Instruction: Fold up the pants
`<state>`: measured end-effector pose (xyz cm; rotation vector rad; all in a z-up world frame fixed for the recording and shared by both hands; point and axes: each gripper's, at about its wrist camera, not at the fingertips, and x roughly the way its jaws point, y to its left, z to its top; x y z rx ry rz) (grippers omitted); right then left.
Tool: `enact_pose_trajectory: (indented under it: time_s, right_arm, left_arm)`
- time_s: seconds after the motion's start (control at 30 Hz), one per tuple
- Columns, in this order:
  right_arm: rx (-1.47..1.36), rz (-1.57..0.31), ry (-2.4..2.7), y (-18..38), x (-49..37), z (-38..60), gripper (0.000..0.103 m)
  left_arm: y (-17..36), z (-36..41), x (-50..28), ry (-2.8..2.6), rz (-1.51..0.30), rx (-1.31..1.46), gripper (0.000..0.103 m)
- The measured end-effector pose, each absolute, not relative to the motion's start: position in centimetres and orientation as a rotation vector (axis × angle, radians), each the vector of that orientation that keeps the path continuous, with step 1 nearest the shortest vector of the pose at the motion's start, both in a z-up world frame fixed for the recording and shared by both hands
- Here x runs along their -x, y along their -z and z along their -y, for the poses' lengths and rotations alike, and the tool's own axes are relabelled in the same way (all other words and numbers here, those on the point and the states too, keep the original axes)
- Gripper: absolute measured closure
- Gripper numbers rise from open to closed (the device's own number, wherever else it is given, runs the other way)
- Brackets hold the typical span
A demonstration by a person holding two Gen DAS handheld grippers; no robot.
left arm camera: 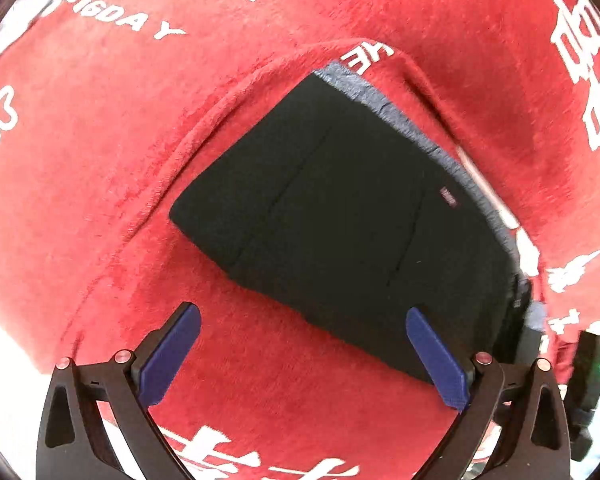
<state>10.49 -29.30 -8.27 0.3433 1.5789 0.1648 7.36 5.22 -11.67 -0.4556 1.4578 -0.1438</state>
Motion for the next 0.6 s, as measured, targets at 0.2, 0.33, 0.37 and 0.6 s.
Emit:
enact_pose_trajectory:
  time_s: [0.2,0.33,0.37,0.6]
  right_arm:
    - [-0.336,-1.585,-0.167,8.7,-10.6,28.8,0.031]
    - [-0.326,-1.589,-0.169,8.7,-10.6,28.6,0.030]
    - [-0.323,-1.590,-0.171,8.7,-10.6,28.6,0.030]
    - [-0.313,-1.592,-0.179,8.9,-10.5,28.6,0.030]
  left_arm:
    - [12.8,-5.6,-7.5,0.292,-1.387,0.706,0.000]
    - [14.3,-5.3,-7.7,0.302,-1.378,0.807,0.000]
    - [14.3,-5.3,-7.7,0.296,-1.372,0.821,0.000]
    - [14.6,-5.0,-8.6,0.191,-1.301,0.874,0.000]
